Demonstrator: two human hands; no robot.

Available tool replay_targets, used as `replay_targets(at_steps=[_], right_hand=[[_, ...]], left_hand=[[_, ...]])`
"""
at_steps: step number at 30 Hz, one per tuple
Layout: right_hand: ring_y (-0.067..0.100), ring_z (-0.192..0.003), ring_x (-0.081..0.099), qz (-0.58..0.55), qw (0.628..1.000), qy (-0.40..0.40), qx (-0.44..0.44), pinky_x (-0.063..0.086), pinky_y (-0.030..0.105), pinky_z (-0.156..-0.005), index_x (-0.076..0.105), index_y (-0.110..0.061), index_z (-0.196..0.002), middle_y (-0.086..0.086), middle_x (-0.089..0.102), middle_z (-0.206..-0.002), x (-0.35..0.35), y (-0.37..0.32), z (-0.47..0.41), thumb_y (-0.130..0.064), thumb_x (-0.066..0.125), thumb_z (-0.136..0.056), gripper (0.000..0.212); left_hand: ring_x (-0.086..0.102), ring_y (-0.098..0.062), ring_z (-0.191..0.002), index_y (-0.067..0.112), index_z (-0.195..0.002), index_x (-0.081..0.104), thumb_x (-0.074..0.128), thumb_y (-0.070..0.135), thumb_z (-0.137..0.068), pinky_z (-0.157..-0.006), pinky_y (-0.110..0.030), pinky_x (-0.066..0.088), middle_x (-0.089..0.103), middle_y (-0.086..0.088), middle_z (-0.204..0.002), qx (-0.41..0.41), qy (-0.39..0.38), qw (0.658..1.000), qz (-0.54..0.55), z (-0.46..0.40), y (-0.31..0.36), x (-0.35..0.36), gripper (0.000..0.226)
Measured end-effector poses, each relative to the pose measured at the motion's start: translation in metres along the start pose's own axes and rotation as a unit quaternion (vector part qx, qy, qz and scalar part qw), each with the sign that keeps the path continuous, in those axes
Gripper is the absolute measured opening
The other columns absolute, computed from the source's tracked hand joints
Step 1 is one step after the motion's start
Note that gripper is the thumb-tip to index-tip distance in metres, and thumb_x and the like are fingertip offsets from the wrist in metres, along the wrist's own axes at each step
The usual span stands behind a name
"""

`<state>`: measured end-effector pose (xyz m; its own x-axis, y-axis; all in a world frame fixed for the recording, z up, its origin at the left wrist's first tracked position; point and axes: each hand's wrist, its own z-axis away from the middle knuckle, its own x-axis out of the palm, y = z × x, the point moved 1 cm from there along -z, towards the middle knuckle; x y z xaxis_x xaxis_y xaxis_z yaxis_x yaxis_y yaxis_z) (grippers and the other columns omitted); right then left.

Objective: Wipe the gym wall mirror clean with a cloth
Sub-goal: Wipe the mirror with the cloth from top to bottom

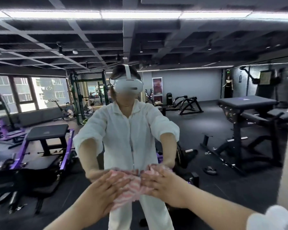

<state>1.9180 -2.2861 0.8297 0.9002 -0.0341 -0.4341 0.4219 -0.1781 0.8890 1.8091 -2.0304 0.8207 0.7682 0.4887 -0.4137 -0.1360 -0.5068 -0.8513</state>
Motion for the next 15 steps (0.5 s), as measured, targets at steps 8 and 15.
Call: replay_targets(at_steps=[8, 15], right_hand=[[0.034, -0.142, 0.023, -0.039, 0.952, 0.182, 0.243, 0.012, 0.064, -0.105, 0.021, -0.022, -0.148, 0.013, 0.027, -0.155, -0.069, 0.155, -0.046, -0.034, 0.030, -0.094, 0.056], [0.044, -0.141, 0.023, -0.119, 0.893, 0.282, 0.331, 0.010, 0.064, -0.108, 0.042, -0.028, -0.144, 0.021, 0.029, -0.154, -0.104, 0.190, -0.094, -0.041, 0.029, -0.099, 0.048]], left_hand=[[0.000, -0.038, -0.145, 0.016, -0.153, 0.001, 0.031, 0.044, -0.088, -0.115, -0.052, 0.003, -0.008, -0.009, -0.160, -0.205, 0.090, 0.975, -0.012, -0.062, -0.146, -0.067, 0.077], [0.011, -0.046, -0.141, 0.012, -0.150, 0.017, 0.026, 0.045, -0.095, -0.115, -0.057, 0.009, 0.018, -0.021, -0.155, -0.315, 0.080, 0.946, 0.007, -0.084, -0.196, -0.093, 0.065]])
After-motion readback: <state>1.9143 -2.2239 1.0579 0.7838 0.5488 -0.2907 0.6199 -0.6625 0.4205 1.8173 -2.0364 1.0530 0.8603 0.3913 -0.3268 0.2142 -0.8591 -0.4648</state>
